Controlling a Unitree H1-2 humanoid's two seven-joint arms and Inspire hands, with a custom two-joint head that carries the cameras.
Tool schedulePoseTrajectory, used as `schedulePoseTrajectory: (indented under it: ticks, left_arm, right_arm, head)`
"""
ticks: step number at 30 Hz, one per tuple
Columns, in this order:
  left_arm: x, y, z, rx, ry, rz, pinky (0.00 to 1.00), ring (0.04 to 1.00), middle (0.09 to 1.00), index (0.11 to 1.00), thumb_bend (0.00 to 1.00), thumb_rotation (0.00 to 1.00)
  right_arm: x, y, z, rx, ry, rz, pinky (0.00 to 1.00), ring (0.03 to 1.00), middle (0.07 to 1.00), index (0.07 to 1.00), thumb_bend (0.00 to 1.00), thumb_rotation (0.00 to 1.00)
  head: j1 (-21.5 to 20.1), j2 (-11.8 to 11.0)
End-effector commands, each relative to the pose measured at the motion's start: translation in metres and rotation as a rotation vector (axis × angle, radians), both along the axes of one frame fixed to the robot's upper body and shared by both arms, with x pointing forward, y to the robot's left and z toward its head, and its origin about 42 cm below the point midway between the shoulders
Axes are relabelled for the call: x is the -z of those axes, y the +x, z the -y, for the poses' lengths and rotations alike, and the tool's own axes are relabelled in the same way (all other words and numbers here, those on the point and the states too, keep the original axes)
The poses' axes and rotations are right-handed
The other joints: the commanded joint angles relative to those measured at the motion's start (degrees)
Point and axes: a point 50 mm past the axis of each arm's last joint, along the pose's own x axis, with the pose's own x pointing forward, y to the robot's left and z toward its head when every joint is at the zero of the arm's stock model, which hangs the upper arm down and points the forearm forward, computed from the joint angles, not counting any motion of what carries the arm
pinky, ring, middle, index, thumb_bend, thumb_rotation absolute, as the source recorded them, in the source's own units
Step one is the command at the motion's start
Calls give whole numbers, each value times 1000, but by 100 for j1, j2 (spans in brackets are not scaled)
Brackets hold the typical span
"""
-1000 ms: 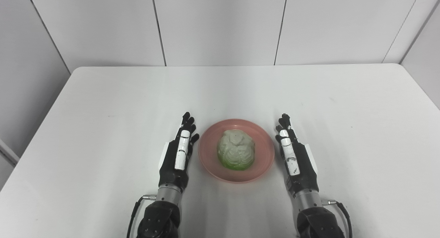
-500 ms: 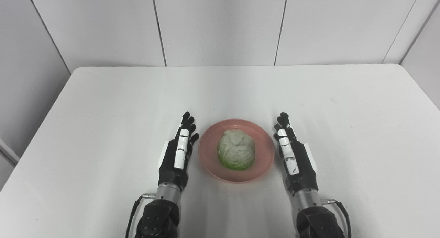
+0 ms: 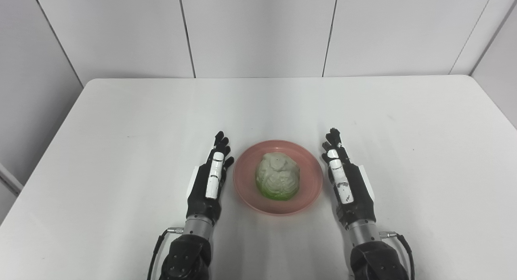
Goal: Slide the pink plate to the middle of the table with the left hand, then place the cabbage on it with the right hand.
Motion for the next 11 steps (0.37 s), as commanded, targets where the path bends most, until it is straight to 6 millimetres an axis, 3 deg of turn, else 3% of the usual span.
schedulePoseTrajectory:
  ticks: [1, 11]
  left_arm:
    - [-15, 8, 2, -7, 5, 68, 1000, 1000, 1000, 1000, 629, 1000]
    - [-16, 8, 4, -15, 2, 82, 1000, 1000, 1000, 1000, 604, 1000]
  right_arm:
    - [-16, 6, -4, -13, 5, 65, 1000, 1000, 1000, 1000, 675, 892]
    - [-19, 7, -5, -10, -1, 73, 1000, 1000, 1000, 1000, 697, 883]
  head:
    - [-6, 23]
    - [-37, 40]
